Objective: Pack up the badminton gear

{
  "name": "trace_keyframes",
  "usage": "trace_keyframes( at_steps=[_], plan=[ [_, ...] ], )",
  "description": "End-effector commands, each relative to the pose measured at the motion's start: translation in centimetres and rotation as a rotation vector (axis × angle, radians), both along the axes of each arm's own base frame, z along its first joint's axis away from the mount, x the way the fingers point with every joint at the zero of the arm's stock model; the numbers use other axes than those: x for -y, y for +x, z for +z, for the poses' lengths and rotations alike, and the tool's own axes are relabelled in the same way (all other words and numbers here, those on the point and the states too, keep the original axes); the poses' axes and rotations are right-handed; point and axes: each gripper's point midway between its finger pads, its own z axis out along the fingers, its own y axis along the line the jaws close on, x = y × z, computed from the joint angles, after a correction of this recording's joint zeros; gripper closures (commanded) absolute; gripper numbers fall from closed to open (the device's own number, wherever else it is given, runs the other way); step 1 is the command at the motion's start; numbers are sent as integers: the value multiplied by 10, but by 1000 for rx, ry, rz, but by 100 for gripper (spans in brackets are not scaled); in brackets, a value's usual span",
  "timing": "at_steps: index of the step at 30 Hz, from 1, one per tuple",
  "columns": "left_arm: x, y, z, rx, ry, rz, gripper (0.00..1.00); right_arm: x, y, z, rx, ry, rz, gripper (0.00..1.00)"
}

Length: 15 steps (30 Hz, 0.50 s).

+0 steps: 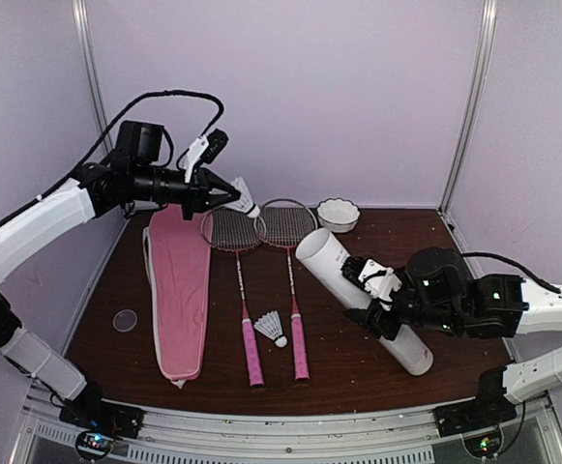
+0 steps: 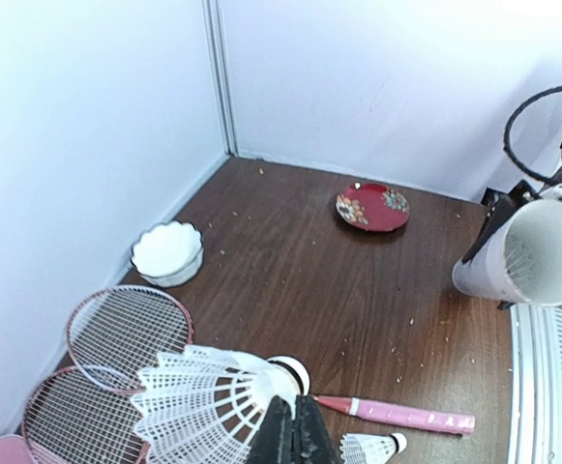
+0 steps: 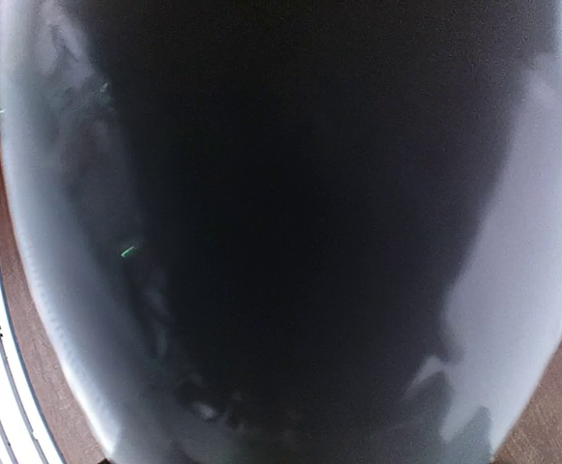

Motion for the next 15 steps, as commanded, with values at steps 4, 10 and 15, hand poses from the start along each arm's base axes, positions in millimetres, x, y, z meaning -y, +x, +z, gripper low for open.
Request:
trace_keyframes(
  at_steps=[4, 10, 15],
  plan=[
    [16, -62, 70, 213, -122, -20, 100, -10, 8, 16, 54, 31, 6, 65],
    [44, -116, 86, 282, -127, -148, 100, -20, 11, 22, 63, 42, 23, 66],
    [63, -129, 72, 258, -108, -206, 100, -22, 11, 28, 74, 58, 28, 66]
  ],
)
